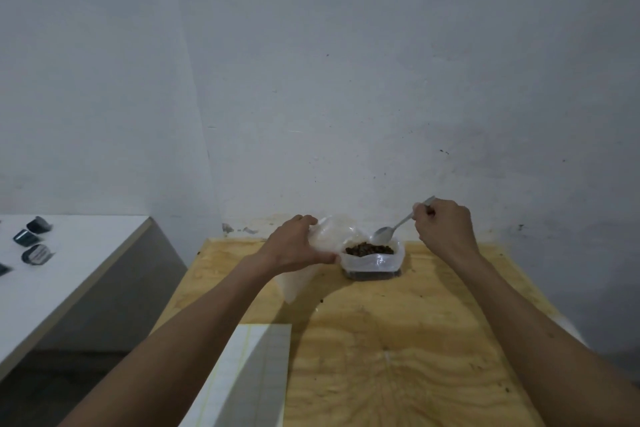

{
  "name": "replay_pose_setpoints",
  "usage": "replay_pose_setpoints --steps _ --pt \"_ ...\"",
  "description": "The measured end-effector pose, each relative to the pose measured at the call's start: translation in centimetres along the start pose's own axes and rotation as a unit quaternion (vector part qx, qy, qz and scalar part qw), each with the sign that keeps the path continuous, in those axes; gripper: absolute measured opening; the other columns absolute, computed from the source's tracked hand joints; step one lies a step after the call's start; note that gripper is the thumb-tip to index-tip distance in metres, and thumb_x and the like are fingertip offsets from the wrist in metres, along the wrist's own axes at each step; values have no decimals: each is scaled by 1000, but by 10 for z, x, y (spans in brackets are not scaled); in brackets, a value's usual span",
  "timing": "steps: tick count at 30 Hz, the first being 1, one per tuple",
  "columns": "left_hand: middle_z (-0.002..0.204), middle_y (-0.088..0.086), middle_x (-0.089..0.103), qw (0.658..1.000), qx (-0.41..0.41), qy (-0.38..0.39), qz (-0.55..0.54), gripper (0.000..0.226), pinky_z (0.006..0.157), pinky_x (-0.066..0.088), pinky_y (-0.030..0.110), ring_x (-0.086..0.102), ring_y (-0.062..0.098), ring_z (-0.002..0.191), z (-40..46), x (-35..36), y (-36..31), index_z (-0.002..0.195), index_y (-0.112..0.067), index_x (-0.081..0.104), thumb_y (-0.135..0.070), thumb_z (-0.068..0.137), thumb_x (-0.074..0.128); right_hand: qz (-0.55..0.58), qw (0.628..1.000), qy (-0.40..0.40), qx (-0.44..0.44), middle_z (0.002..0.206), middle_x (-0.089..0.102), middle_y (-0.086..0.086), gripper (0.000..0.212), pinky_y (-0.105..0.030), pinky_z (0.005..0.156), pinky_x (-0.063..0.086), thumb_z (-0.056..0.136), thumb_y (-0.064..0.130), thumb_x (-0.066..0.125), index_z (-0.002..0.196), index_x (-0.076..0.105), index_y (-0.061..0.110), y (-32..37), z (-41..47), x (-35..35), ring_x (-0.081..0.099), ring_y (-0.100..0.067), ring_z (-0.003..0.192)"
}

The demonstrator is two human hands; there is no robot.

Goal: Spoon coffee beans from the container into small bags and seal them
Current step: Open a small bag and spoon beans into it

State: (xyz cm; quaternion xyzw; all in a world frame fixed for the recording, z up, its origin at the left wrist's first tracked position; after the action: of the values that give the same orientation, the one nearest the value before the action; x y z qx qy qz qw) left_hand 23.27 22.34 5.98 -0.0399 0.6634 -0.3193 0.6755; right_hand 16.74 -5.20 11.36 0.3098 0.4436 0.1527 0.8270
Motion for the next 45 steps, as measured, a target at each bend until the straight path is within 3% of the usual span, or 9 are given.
replay_pose_setpoints --steps 5,9,12,16,30,36,40,43,45 --pt "141 4 54 1000 -4 13 8 100 101 49 40 54 23 123 2 10 0 149 -14 44 -65 71 82 15 998 18 52 63 68 -14 38 -38 60 52 102 23 53 82 74 -1 -33 -19 27 63 -27 57" --pt "142 5 53 1000 -2 17 11 100 102 47 40 53 24 126 4 12 -1 149 -13 44 -64 72 82 126 975 49 174 69 72 -11 34 -41 69 58 99 22 58 79 76 1 -59 -35 58 67 -25 61" --pt "143 4 53 1000 -2 17 5 100 102 46 38 53 23 127 3 12 1 149 -13 44 -64 72 82 209 940 46 266 67 72 -13 28 -40 64 57 94 18 62 75 75 1 -74 -42 69 63 -22 54" --pt "141 4 54 1000 -3 19 0 98 100 47 35 53 22 124 1 5 7 148 -14 46 -63 72 83 260 918 37 295 65 69 -8 24 -32 53 48 93 14 63 75 74 1 -81 -35 63 57 -20 52" --pt "141 5 54 999 3 31 13 96 95 45 33 52 23 124 -4 1 3 148 -14 45 -59 74 84 296 929 64 212 65 67 -6 26 -30 52 47 93 16 64 77 73 -1 -26 -14 36 56 -16 49" --pt "142 6 54 999 14 32 17 93 96 46 34 53 23 124 -8 4 -6 149 -13 46 -56 76 83 222 966 87 97 66 70 -2 30 -23 51 50 100 23 61 80 75 5 24 -24 34 60 -9 48" --pt "140 6 55 999 15 34 26 92 94 48 35 54 23 120 -8 6 -5 148 -12 46 -57 76 82 178 982 62 30 70 71 -3 31 -19 51 52 101 25 59 80 75 10 42 -22 22 61 -3 46" --pt "135 5 56 999 14 28 21 90 92 49 36 53 21 110 -6 4 -5 146 -14 48 -57 74 83 155 987 27 20 71 72 -5 30 -27 59 57 101 23 57 80 75 12 39 -16 6 63 -7 48" --pt "135 4 56 999 14 25 19 91 93 49 36 54 21 113 -4 5 -5 146 -15 48 -57 74 84 133 991 14 15 72 72 -11 30 -39 65 59 101 22 56 83 76 9 31 -13 0 67 -22 56"
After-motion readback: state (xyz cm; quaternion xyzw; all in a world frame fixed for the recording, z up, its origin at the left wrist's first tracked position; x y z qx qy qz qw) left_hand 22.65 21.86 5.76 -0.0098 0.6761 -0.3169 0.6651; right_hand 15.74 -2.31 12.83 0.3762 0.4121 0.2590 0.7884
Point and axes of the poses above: each hand's wrist, its own z-axis towards the middle knuckle, its own x-axis out of the palm, y = z × x, the point moved 9 cm from there along z, towards the middle knuckle
